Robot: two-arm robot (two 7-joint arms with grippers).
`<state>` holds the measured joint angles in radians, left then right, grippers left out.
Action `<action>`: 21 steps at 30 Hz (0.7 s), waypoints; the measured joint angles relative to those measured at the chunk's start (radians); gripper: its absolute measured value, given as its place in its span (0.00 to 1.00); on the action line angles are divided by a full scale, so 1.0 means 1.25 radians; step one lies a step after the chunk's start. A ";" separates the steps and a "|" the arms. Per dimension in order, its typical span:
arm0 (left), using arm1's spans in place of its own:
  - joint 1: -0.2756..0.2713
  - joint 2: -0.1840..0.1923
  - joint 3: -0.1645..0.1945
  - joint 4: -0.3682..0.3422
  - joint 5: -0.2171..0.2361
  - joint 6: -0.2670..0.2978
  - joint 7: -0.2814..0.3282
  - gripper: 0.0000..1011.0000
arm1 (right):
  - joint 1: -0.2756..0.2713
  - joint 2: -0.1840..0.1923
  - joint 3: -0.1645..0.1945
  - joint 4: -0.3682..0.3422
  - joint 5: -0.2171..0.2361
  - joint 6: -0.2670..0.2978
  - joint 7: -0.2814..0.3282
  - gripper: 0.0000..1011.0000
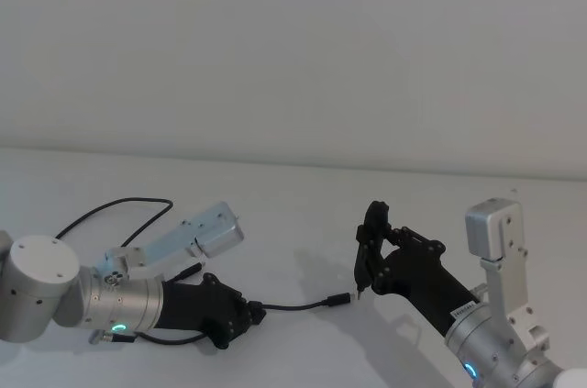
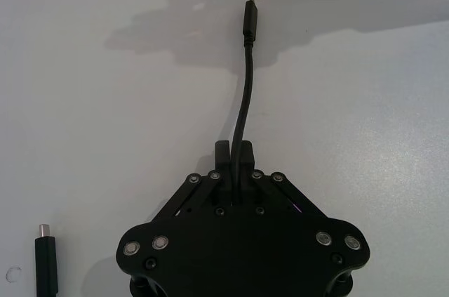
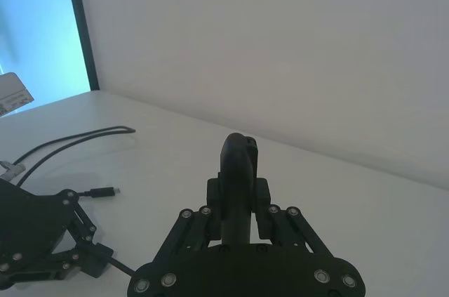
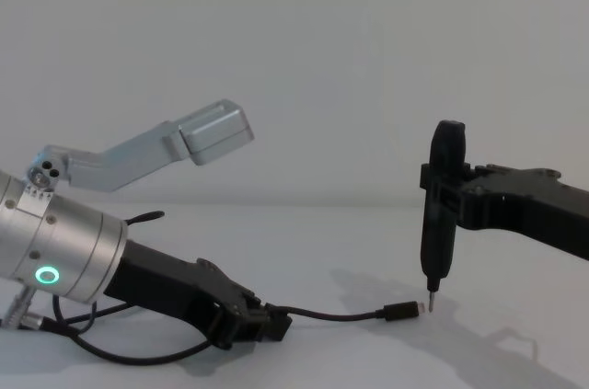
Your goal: Pick up the data cable with the one hand.
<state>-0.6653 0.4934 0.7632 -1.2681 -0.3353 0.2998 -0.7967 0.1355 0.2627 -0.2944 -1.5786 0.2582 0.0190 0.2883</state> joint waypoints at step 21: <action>0.000 0.000 0.000 0.000 0.000 0.000 0.000 0.06 | 0.009 -0.006 -0.007 0.006 -0.001 0.001 0.002 0.27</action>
<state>-0.6653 0.4933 0.7632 -1.2681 -0.3353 0.2997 -0.7968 0.1462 0.2546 -0.3036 -1.5710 0.2573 0.0206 0.2909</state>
